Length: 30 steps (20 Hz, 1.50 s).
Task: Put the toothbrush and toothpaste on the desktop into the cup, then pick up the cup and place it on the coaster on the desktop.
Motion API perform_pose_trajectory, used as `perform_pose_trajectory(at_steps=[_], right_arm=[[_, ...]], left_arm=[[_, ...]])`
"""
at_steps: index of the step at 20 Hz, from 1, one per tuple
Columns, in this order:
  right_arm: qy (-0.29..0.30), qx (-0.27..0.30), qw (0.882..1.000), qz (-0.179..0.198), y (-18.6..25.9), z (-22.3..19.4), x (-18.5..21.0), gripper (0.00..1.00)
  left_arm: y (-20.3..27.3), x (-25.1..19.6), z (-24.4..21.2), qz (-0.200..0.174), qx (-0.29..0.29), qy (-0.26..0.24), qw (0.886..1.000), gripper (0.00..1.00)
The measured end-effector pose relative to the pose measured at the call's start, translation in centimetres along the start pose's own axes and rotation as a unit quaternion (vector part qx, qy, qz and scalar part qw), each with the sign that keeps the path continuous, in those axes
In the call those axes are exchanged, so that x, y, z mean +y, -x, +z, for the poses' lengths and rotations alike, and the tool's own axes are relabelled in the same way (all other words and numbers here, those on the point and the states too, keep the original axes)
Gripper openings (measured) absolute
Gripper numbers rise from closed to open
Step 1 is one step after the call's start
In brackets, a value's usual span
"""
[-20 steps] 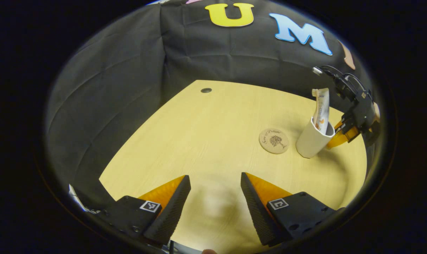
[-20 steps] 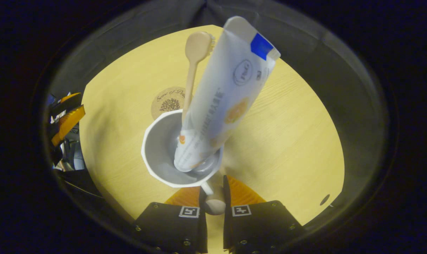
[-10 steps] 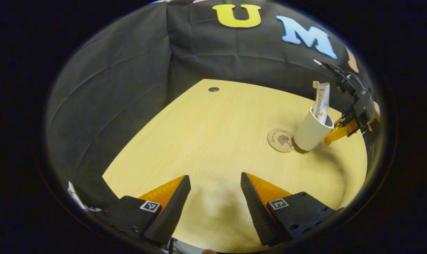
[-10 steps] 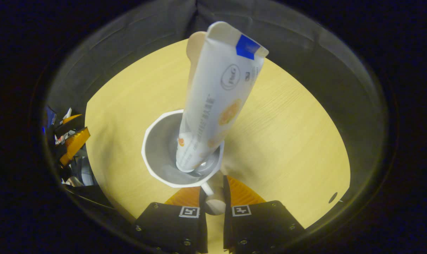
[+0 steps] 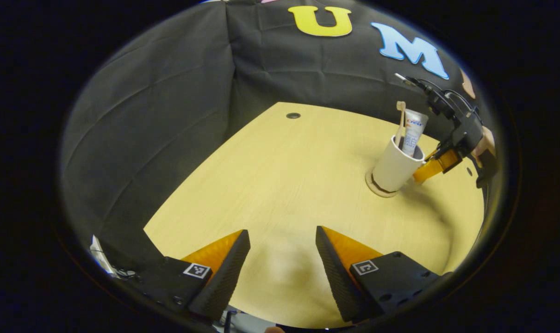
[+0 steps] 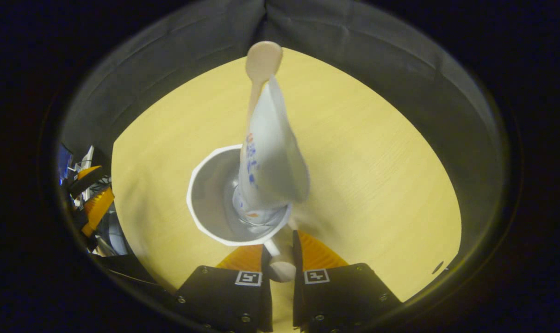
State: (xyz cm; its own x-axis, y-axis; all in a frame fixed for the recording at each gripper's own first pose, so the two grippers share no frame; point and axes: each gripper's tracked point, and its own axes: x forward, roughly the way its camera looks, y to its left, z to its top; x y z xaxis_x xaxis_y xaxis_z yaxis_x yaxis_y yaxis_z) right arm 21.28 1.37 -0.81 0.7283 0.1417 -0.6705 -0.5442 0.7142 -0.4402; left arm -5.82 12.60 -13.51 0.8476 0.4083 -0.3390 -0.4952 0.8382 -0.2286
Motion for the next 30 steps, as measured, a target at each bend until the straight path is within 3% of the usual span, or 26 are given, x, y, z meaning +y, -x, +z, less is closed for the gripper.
perform_pose_trajectory(at_steps=[5, 7, 8, 9, 11, 21, 23, 26, 30], right_arm=[[0.01, 0.01, 1.0, -0.011, -0.6, 0.3, 0.3, 0.18], [0.006, 0.005, 1.0, -0.008, -0.2, 0.3, 0.4, 0.24], [0.008, 0.004, 1.0, -0.011, 0.3, 0.0, 0.4, 0.32], [0.009, 0.0, 1.0, -0.014, 0.4, 0.1, 0.3, 0.29], [0.006, -0.007, 1.0, -0.015, 0.9, 0.3, 0.3, 0.32], [-0.083, -0.073, 0.993, -0.04, 6.4, -2.2, -0.2, 0.33], [-0.115, -0.099, 0.987, -0.054, 7.9, -3.0, -0.2, 0.31], [-0.156, -0.154, 0.97, -0.104, 10.8, -3.9, -0.8, 0.33], [-0.227, -0.253, 0.926, -0.166, 15.4, -4.1, -1.1, 0.33]], left_arm=[[0.1, -0.1, 0.3, -0.001, 0.002, 0.005, 1.0, 0.94], [0.0, -0.3, 0.1, -0.003, 0.001, 0.002, 1.0, 0.95], [-0.1, -0.6, 0.2, -0.004, 0.0, -0.001, 1.0, 0.95], [-0.3, -0.7, 0.4, -0.006, -0.002, -0.004, 1.0, 0.95], [-0.7, -1.2, 0.8, -0.013, -0.006, -0.009, 1.0, 0.95], [0.1, -6.6, 5.8, -0.074, -0.058, -0.057, 0.994, 0.95], [0.5, -8.2, 7.2, -0.094, -0.074, -0.061, 0.991, 0.95], [1.9, -10.2, 9.6, -0.117, -0.104, -0.073, 0.985, 0.95], [4.7, -12.9, 12.5, -0.147, -0.151, -0.096, 0.973, 0.95]])
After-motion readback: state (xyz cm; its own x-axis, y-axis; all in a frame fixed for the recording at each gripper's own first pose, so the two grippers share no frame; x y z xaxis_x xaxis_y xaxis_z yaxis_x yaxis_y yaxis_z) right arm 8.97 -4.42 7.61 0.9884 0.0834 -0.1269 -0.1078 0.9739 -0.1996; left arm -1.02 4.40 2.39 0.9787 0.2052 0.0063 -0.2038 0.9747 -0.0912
